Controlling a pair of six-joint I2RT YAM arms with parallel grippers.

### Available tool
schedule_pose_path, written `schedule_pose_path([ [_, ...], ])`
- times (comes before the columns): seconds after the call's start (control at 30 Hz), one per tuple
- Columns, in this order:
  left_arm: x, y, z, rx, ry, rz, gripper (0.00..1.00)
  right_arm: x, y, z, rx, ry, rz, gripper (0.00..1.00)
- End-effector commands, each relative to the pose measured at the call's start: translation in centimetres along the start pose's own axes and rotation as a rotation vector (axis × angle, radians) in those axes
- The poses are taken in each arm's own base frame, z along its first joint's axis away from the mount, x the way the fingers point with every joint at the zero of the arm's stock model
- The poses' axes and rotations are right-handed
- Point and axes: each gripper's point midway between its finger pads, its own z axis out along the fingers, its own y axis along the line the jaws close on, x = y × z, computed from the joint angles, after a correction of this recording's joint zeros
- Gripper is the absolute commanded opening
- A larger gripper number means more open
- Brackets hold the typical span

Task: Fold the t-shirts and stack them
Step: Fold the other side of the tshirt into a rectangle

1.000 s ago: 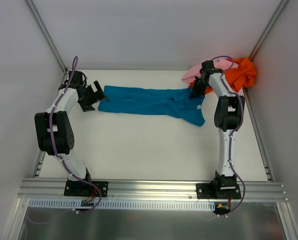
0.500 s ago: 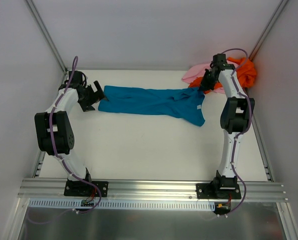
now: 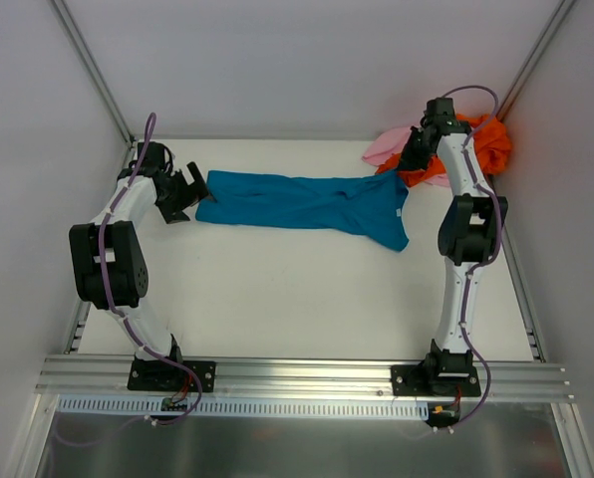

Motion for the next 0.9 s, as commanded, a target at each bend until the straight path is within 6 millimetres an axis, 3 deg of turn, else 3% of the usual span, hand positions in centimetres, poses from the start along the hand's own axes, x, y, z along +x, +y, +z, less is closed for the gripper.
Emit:
schedule_pose_path([
  [0.0, 0.2, -0.4, -0.1, 0.011, 0.002, 0.025, 0.99, -2.3, 0.1, -0.8, 0.005, -0.065, 0.014, 0.00],
  [0.13, 0.1, -0.4, 0.0, 0.013, 0.007, 0.025, 0.99, -2.5, -0.1, -0.1, 0.012, -0.067, 0.021, 0.01],
  [0.2, 0.1, -0.5, 0.1, 0.014, 0.006, 0.027, 0.99, -2.4, -0.7, 0.4, 0.035, -0.067, 0.025, 0.40],
  [0.23, 0.1, -0.5, 0.1, 0.014, 0.010, 0.026, 0.99, -2.5, -1.0, 0.6, 0.046, -0.074, 0.026, 0.89],
  [0.27, 0.0, -0.5, 0.1, 0.015, 0.008, 0.025, 0.99, -2.5, -0.9, 0.6, 0.048, -0.076, 0.024, 0.96],
  [0.4, 0.1, -0.5, 0.2, 0.015, 0.013, 0.025, 0.99, -2.8, -0.6, 0.0, 0.034, -0.088, 0.017, 0.99],
  [0.57, 0.3, -0.6, 0.4, 0.021, 0.018, 0.020, 0.99, -2.7, 1.1, -2.7, -0.016, -0.092, 0.014, 0.99],
  [0.63, 0.4, -0.7, 0.5, 0.024, 0.021, 0.019, 0.99, -1.3, 2.4, -3.0, -0.046, -0.060, -0.003, 0.99],
  [0.67, 0.4, -0.9, 0.5, 0.029, 0.021, 0.017, 0.99, 0.4, 4.5, -3.1, -0.075, -0.032, -0.041, 1.00],
  [0.7, 0.3, -0.9, 0.6, 0.029, 0.019, 0.016, 0.99, 0.6, 4.5, -3.0, -0.077, -0.025, -0.041, 0.99],
  [0.87, 0.3, -1.7, 0.5, 0.042, 0.018, 0.026, 0.99, 5.4, 8.7, -0.9, -0.141, 0.098, -0.060, 0.98],
])
